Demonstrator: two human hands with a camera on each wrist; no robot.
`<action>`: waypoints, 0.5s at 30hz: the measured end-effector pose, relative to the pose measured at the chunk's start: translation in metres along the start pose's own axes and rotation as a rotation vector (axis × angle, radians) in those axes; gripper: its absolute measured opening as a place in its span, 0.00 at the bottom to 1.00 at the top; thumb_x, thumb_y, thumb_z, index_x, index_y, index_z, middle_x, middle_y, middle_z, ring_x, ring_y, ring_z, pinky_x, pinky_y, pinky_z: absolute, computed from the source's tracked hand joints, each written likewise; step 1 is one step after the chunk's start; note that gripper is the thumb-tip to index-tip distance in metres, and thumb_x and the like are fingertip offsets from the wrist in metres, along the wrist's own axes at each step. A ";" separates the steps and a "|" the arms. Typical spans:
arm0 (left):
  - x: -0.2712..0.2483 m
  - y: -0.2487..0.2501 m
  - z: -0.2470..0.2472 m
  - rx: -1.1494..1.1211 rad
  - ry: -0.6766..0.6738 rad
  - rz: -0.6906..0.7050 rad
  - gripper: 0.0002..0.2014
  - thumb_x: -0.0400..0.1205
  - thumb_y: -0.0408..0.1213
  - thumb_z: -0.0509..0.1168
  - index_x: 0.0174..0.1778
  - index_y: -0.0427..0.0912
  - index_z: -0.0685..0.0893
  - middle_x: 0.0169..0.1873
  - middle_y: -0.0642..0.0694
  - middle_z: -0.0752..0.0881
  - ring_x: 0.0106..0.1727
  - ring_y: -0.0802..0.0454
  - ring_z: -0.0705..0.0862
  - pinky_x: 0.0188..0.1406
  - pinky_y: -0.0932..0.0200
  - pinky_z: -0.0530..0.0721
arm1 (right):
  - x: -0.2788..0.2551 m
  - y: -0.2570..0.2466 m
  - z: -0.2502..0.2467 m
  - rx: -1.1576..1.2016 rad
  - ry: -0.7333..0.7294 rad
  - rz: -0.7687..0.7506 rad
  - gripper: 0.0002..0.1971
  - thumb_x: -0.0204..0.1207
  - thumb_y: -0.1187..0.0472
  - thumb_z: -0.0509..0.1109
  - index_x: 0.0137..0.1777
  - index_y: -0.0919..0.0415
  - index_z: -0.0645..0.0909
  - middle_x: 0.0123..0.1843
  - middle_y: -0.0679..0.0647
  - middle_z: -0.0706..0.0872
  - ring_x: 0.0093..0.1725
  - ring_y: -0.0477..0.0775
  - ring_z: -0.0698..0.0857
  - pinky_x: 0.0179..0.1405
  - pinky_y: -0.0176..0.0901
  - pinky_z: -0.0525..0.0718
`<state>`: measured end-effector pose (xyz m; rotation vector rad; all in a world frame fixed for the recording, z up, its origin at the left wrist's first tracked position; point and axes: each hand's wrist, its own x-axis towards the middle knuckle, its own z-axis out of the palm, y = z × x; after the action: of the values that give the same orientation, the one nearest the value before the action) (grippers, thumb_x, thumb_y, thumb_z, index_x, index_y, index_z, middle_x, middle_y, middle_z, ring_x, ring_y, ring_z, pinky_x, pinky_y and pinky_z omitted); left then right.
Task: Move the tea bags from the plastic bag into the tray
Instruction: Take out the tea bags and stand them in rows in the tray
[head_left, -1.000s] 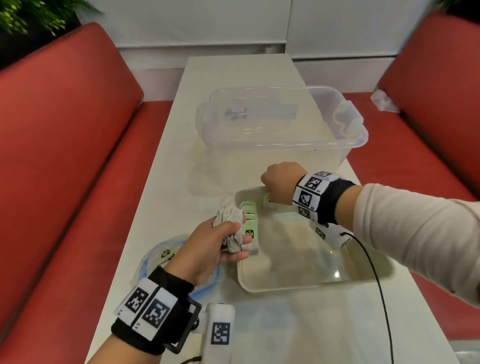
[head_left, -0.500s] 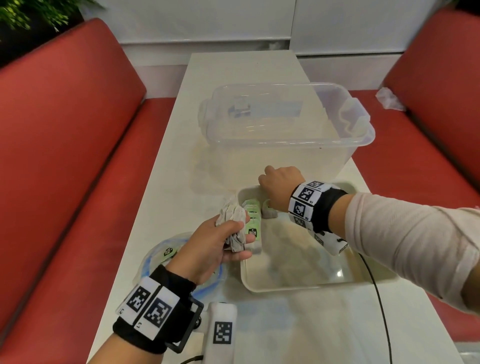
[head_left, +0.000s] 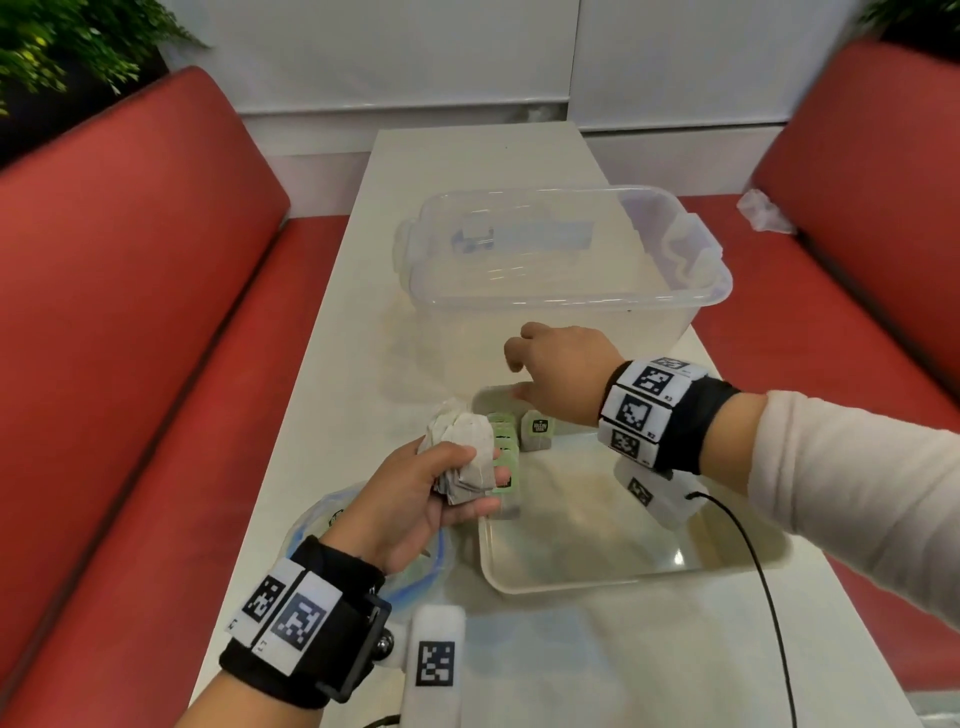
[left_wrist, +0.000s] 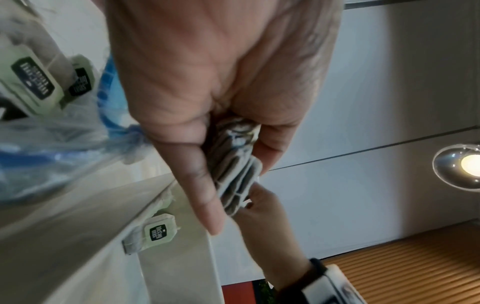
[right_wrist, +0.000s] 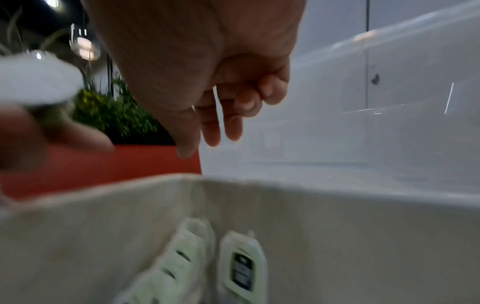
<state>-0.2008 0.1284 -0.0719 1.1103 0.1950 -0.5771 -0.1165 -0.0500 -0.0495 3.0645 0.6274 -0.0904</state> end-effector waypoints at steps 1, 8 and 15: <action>0.000 0.001 0.000 -0.002 -0.010 0.001 0.12 0.83 0.27 0.56 0.61 0.35 0.78 0.51 0.36 0.88 0.46 0.45 0.90 0.33 0.57 0.90 | -0.004 -0.004 -0.007 0.089 0.022 -0.013 0.15 0.79 0.46 0.63 0.57 0.55 0.78 0.56 0.52 0.81 0.48 0.56 0.81 0.41 0.43 0.72; 0.000 0.007 0.005 0.060 -0.037 0.069 0.13 0.79 0.25 0.62 0.59 0.40 0.80 0.47 0.41 0.90 0.44 0.47 0.90 0.35 0.58 0.90 | -0.024 -0.022 -0.036 0.517 -0.107 -0.103 0.10 0.72 0.52 0.75 0.50 0.54 0.84 0.42 0.49 0.88 0.39 0.46 0.81 0.39 0.34 0.75; 0.002 0.005 0.009 0.021 -0.019 0.088 0.12 0.81 0.34 0.62 0.60 0.41 0.80 0.53 0.40 0.89 0.49 0.48 0.89 0.34 0.60 0.89 | -0.030 -0.010 -0.048 0.808 -0.102 -0.012 0.04 0.71 0.60 0.77 0.37 0.53 0.85 0.22 0.46 0.81 0.19 0.41 0.75 0.26 0.27 0.73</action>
<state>-0.1979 0.1218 -0.0647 1.1276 0.1231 -0.5125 -0.1452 -0.0518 0.0003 3.7711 0.7482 -0.6450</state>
